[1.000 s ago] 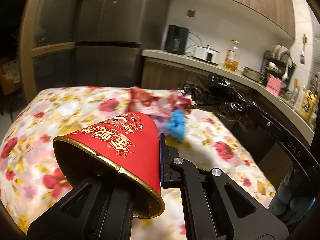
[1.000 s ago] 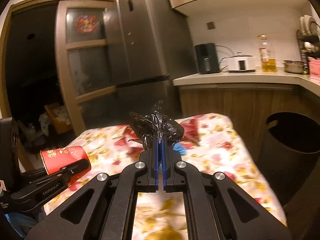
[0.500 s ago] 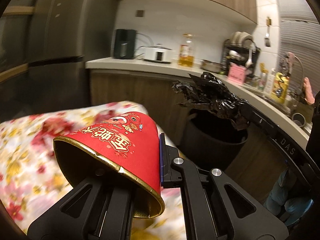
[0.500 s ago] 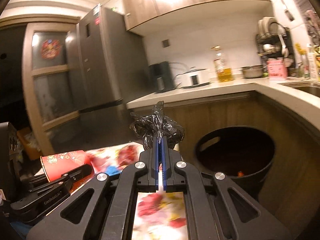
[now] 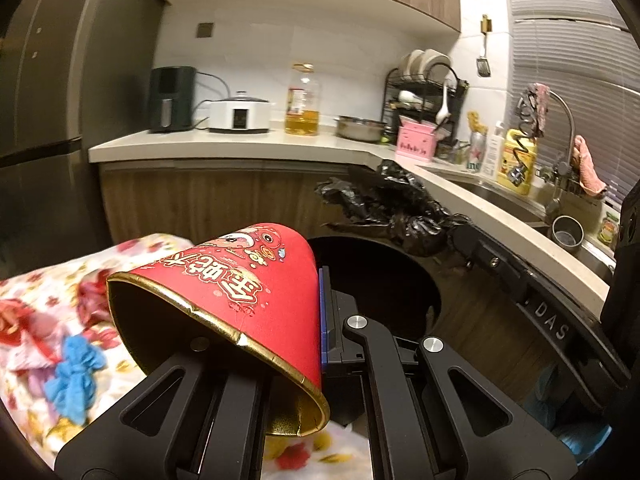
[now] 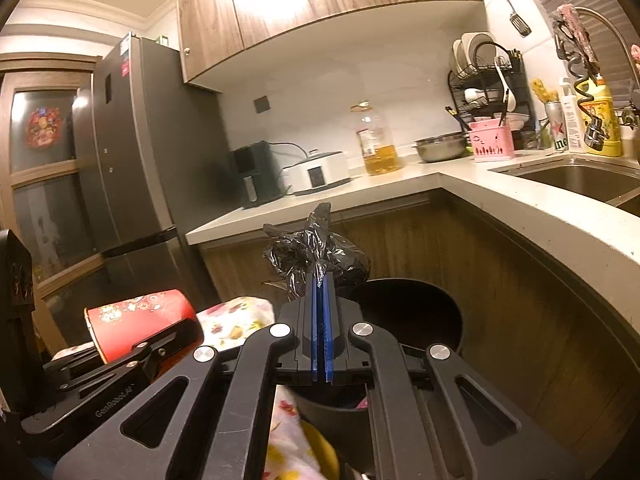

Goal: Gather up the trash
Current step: 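Lift the red cup and black bag and carry both over the bin, then open both tools to drop the red cup and black bag into the bin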

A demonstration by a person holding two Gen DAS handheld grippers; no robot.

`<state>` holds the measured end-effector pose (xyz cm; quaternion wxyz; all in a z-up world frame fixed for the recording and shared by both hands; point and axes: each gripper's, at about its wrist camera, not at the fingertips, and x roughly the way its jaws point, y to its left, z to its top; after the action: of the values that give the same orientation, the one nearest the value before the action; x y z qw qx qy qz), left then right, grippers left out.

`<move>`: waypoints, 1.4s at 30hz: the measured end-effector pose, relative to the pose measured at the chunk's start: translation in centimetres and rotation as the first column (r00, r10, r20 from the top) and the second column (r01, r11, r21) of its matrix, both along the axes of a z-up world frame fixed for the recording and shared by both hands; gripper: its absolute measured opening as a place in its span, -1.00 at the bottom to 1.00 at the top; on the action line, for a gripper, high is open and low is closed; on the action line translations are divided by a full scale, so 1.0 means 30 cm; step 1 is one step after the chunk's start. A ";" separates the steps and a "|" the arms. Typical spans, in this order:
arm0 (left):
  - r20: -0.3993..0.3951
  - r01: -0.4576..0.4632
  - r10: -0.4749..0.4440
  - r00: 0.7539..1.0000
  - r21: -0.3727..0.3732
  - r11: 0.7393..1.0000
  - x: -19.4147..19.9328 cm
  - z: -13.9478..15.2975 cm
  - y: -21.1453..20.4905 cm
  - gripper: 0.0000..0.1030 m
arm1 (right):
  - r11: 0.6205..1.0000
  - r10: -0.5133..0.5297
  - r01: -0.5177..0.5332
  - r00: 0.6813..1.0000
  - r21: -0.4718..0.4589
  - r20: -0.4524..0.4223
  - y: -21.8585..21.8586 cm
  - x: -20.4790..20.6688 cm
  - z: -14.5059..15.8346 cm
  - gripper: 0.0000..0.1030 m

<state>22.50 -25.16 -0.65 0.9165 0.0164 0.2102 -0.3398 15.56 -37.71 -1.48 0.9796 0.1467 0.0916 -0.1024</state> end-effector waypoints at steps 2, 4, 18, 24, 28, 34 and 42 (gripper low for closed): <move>-0.004 0.018 -0.018 1.000 0.002 1.000 0.016 -0.007 -0.033 -0.98 | 1.000 -0.009 0.009 1.000 0.002 -0.005 -0.018 0.011 -0.003 -0.93; -0.009 0.031 -0.031 0.999 0.003 1.000 0.034 -0.013 -0.059 -0.98 | 1.000 -0.017 0.017 1.000 0.005 -0.008 -0.033 0.023 -0.006 -0.93; -0.052 0.101 -0.100 0.994 0.018 0.995 0.112 -0.067 -0.190 -0.98 | 0.999 -0.041 0.042 0.998 0.028 -0.050 -0.104 0.061 -0.048 -0.93; -0.079 0.117 -0.114 0.990 0.032 0.993 0.137 -0.101 -0.231 -0.98 | 0.998 -0.046 0.049 0.997 0.038 -0.062 -0.129 0.071 -0.063 -0.93; -0.092 0.119 -0.116 0.989 0.034 0.992 0.151 -0.115 -0.245 -0.98 | 0.998 -0.047 0.050 0.997 0.045 -0.066 -0.133 0.077 -0.071 -0.93; -0.107 0.121 -0.117 0.987 0.038 0.992 0.175 -0.133 -0.261 -0.97 | 0.997 -0.041 0.045 0.997 0.059 -0.065 -0.145 0.090 -0.082 -0.93; -0.120 0.118 -0.111 0.986 0.049 0.992 0.194 -0.156 -0.272 -0.80 | 0.997 -0.031 0.036 0.997 0.070 -0.071 -0.164 0.112 -0.097 -0.89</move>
<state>28.31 -33.33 -5.31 0.8807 0.0340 0.2717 -0.3864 18.92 -42.63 -4.38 0.9681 0.1793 0.1271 -0.1207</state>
